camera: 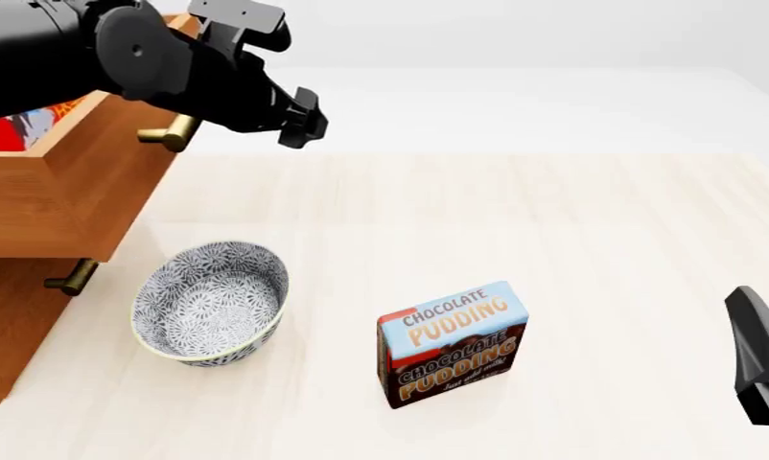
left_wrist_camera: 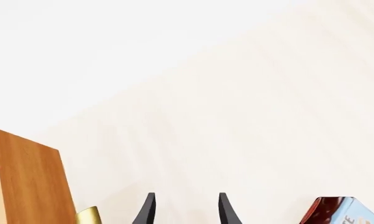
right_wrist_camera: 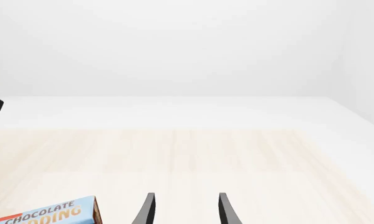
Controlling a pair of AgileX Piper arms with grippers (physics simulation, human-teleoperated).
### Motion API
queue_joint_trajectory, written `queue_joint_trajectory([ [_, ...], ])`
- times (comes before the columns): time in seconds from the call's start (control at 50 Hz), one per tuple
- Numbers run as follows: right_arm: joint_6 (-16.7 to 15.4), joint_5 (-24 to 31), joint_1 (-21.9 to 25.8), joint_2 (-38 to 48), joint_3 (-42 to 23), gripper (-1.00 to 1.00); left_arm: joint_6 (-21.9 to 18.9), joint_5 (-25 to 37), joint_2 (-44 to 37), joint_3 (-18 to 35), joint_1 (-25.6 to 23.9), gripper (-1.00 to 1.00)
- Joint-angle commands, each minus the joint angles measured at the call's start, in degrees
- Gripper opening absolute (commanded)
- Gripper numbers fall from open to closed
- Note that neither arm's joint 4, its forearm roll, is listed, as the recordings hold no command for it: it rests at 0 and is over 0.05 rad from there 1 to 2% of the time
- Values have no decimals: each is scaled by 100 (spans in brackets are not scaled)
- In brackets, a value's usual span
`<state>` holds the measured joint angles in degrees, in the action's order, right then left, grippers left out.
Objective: Put the butter at the back in the top drawer of the cabinet and close it.
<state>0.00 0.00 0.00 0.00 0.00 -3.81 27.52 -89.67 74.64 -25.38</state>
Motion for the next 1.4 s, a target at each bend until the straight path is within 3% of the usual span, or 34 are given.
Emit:
queue_joint_trajectory([
  [0.02,0,0,0,0,0,100,-33,-8,189,-208,202,100],
  [0.36,0,0,0,0,0,100,-184,-41,672,-655,672,100],
  [1.18,0,0,0,0,0,100,-444,-57,1143,-1000,1534,100],
  [1.4,0,0,0,0,0,100,-599,-329,1170,-1332,1838,100],
])
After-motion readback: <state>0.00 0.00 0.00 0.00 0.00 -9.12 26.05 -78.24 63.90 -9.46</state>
